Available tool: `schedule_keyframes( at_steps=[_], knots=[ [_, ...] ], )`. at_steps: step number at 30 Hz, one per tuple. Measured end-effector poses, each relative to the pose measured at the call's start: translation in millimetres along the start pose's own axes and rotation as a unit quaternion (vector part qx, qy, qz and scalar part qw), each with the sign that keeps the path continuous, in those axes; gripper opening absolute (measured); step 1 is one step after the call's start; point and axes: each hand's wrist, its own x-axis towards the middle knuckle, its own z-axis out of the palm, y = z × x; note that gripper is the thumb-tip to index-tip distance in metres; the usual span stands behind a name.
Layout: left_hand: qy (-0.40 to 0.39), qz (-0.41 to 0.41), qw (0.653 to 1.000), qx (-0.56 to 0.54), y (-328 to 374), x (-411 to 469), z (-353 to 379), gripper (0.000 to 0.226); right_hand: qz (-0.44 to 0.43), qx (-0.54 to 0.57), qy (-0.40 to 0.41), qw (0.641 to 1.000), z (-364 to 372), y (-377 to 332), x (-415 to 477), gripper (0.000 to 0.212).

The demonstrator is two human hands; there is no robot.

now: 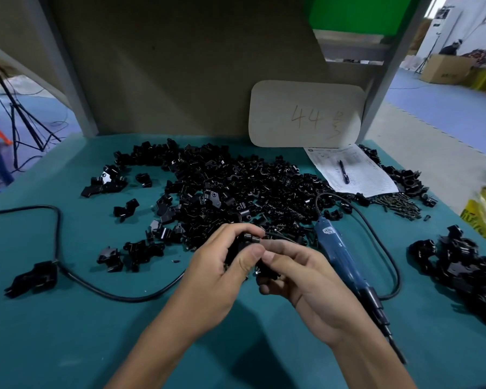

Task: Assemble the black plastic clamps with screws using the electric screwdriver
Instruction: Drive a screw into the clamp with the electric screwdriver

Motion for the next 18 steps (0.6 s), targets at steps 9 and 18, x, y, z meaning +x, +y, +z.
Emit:
schedule_keyframes(
  at_steps=[9,18],
  knots=[
    [0.098,-0.114,0.983,-0.104,-20.1,4.8,7.8,0.023,-0.143,-0.157,0.159,0.964,12.5,34.9,9.9,0.022],
    [0.155,-0.337,0.903,-0.217,-46.3,6.4,-3.7,0.04,-0.152,-0.53,0.097,0.829,-17.4,46.1,4.1,0.015]
  ],
)
